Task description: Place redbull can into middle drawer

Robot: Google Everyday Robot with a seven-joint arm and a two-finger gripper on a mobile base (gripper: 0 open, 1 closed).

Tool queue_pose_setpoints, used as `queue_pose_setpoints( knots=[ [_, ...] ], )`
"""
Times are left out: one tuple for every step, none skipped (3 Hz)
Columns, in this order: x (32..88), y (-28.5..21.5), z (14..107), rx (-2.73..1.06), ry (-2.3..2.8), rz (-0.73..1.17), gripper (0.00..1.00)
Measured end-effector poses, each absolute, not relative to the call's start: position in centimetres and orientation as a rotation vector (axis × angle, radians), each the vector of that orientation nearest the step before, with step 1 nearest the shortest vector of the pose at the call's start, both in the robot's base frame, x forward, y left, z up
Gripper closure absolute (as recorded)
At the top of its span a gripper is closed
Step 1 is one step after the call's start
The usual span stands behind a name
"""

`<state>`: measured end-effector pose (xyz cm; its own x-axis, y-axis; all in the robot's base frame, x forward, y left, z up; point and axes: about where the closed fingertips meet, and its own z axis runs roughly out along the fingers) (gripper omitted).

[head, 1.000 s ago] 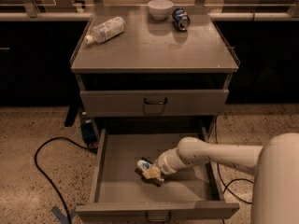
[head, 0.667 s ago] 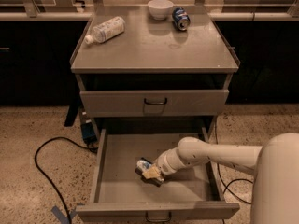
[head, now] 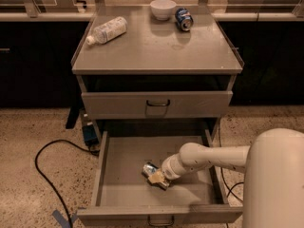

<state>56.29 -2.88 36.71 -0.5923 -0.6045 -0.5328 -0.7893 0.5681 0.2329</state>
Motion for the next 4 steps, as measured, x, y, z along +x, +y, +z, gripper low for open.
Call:
queue_pose_setpoints(
  knots=[
    [56.12,-2.75,36.14,-1.133,2.423,0.641,1.00],
    [56.12,-2.75,36.13,-1.134,2.424,0.641,1.00],
    [56.12,-2.75,36.13,-1.134,2.424,0.641,0.82],
    [56.11,-2.74,36.12,-1.134,2.424,0.641,0.57]
  ],
)
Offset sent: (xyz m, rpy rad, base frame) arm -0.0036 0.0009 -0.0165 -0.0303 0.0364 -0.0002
